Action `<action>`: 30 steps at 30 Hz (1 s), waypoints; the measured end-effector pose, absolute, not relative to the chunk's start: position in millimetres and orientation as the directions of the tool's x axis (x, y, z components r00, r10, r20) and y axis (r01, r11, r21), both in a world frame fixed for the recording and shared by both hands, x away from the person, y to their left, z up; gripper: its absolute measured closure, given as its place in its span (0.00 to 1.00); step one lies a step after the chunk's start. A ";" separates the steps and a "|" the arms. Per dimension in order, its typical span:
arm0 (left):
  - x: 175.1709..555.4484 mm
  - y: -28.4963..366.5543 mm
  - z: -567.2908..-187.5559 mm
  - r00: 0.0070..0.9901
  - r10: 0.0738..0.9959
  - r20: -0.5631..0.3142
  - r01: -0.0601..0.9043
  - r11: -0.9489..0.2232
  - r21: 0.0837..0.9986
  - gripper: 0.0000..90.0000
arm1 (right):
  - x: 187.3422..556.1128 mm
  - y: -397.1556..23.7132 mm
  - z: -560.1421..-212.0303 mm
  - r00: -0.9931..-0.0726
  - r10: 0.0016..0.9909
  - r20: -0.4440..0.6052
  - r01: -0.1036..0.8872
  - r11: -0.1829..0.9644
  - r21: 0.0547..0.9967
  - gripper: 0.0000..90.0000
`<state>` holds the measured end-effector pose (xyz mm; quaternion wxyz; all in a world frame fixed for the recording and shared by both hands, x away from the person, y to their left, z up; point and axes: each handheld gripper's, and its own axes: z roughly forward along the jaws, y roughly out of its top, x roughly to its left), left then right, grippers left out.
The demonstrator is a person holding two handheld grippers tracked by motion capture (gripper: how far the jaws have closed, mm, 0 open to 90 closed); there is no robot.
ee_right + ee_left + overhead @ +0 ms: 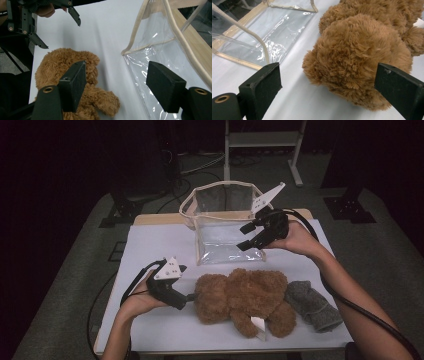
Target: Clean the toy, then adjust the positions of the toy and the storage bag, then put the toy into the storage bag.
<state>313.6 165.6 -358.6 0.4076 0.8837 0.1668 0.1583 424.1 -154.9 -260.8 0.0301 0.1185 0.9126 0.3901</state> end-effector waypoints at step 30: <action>313.5 176.9 -359.6 0.889 0.436 0.143 0.185 -0.625 0.759 0.07 | 443.5 -130.0 -247.0 -0.978 0.206 0.018 0.160 0.700 0.696 0.34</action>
